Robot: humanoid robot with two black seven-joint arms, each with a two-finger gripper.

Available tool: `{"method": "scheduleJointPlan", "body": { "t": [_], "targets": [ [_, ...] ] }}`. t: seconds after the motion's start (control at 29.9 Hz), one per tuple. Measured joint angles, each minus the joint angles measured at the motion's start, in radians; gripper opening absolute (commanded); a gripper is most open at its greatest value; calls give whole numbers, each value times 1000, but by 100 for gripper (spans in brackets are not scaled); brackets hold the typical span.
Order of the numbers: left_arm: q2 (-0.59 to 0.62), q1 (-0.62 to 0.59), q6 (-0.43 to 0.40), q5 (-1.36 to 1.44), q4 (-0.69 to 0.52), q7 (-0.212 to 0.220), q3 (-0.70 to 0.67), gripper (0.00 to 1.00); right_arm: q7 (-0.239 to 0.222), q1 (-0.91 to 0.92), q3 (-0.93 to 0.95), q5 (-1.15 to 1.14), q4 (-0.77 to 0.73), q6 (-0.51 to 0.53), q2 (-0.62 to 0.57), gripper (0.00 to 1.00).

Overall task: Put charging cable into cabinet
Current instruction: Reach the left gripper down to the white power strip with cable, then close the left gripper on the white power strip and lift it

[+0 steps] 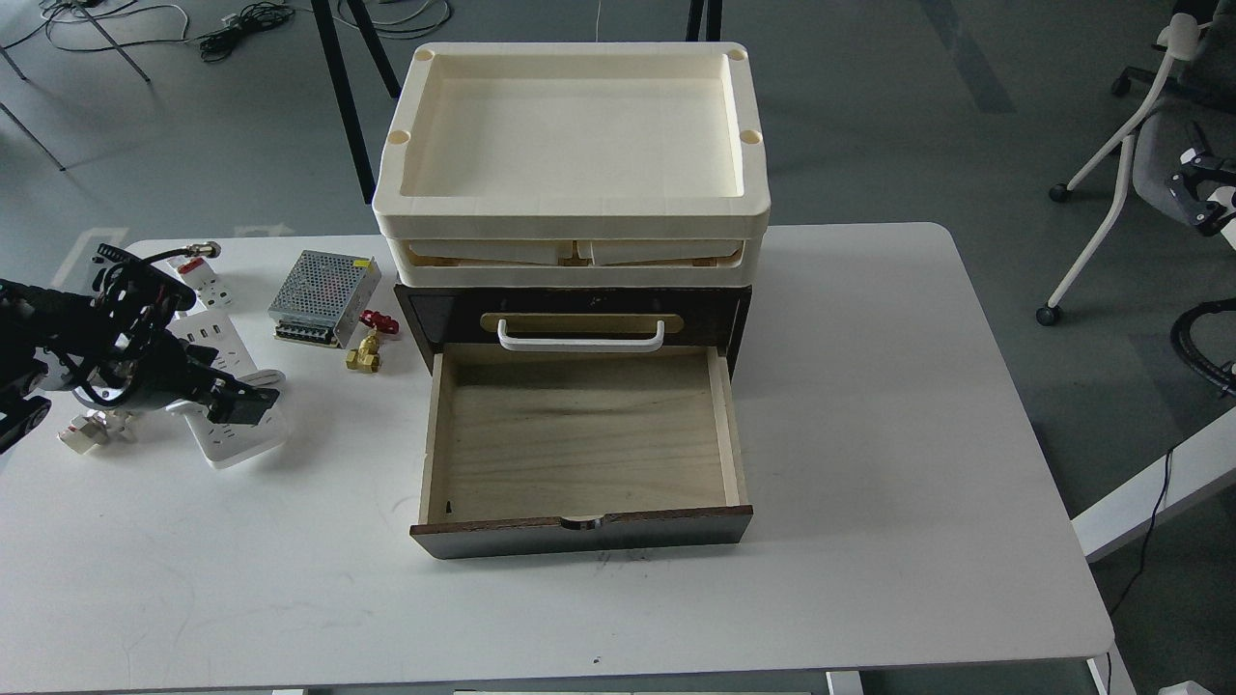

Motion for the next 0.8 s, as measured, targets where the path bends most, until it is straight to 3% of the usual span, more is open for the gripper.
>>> {"method": "scheduleJointPlan", "body": {
  "t": [0.37,0.64,0.8],
  "targets": [
    [-121,-20,82,0,205,0,57,91,0,-11,2,0,0,0,0,100],
    [-124,-23,114,0,219,0,67,85,0,-19,2,0,0,0,-1,100],
    [-124,-19,116,0,221,0,67,74,0,-24,2,1,-1,0,0,100]
  ]
}}
